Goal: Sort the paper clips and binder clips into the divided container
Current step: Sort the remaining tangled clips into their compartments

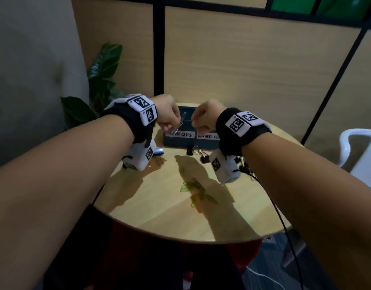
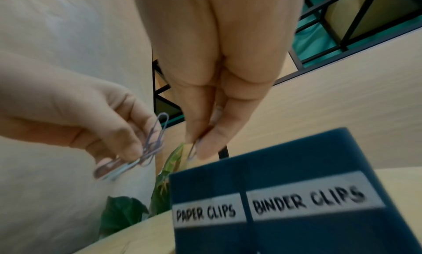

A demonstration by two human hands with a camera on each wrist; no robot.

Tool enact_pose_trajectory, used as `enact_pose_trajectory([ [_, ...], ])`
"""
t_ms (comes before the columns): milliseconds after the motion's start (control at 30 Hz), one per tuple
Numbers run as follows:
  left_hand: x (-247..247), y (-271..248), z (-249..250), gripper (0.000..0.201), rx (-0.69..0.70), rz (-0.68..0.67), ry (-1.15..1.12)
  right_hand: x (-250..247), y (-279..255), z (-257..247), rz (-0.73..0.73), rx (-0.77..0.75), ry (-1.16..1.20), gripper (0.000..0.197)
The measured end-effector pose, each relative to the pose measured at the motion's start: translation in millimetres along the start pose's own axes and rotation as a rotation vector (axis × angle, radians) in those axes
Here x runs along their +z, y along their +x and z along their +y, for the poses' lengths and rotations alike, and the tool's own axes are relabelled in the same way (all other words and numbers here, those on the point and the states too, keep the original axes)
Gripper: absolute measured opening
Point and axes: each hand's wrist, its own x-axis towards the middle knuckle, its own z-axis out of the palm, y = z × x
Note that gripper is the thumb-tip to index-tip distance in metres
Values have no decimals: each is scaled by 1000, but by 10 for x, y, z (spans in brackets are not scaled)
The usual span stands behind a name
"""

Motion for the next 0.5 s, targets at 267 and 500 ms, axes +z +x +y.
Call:
enact_pose_trajectory([
  [267, -105, 815, 9, 8, -74, 212, -37, 66, 858, -124, 241, -57, -129, 22],
  [500, 23, 820, -57, 29, 1, 280, 146, 24, 838, -80, 240, -46, -212, 25],
])
